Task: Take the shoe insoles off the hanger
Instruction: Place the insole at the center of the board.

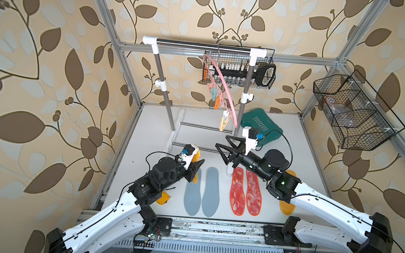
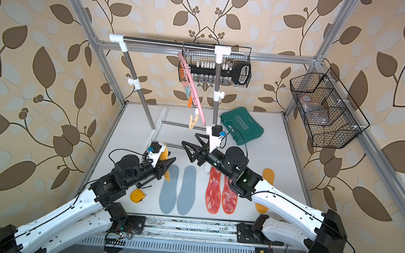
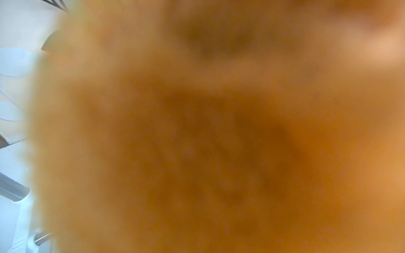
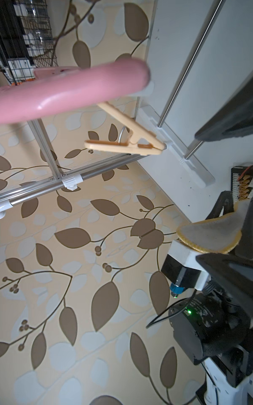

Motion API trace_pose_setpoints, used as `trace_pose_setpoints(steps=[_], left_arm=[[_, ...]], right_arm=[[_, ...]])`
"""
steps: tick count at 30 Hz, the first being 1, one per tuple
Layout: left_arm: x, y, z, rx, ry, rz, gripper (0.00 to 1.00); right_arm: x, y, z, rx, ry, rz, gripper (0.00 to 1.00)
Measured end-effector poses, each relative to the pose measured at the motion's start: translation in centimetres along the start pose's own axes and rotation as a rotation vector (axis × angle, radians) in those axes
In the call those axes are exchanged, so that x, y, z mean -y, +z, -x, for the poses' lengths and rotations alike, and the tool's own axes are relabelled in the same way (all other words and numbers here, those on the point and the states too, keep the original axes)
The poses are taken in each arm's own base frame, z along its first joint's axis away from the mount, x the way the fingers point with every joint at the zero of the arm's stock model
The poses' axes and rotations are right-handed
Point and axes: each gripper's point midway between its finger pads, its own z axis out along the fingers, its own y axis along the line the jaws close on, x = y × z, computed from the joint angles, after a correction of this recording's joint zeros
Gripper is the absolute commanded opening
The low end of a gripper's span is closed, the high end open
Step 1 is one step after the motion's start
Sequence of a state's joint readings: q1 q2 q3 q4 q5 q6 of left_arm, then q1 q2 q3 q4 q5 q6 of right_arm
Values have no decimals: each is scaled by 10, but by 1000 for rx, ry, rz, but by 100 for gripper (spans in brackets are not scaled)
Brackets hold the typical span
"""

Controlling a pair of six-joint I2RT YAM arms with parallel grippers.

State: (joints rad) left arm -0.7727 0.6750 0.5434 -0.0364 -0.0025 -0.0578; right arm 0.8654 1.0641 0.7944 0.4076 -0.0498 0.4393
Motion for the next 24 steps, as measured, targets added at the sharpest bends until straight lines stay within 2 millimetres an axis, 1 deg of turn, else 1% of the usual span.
trace_pose_setpoints(steps=[4, 8, 10, 13, 15, 17, 21, 24], left_arm=[[11, -2, 4, -7, -5, -61, 39], [21, 1, 12, -16, -14, -116, 39], [25, 5, 11, -32, -25, -140, 39], [28, 11, 5, -63, -39, -162, 39], [29, 14, 1, -81, -51, -165, 39], [30, 17, -2, -94, -60, -169, 39], [32, 18, -2, -96, -70, -183, 39], [32, 18, 0, -91, -80, -185, 40]], right_arm=[[-5, -13, -14, -62, 25, 32, 75], [-15, -18, -28, -135, 76, 82, 68], [-25, -18, -37, -171, 87, 124, 68], [-43, -17, -51, -214, 87, 175, 68], [-49, -14, -62, -237, 83, 190, 68], [-50, -9, -72, -256, 73, 183, 68], [-40, 7, -88, -281, 43, 124, 61], [-36, 20, -90, -280, 27, 96, 58]])
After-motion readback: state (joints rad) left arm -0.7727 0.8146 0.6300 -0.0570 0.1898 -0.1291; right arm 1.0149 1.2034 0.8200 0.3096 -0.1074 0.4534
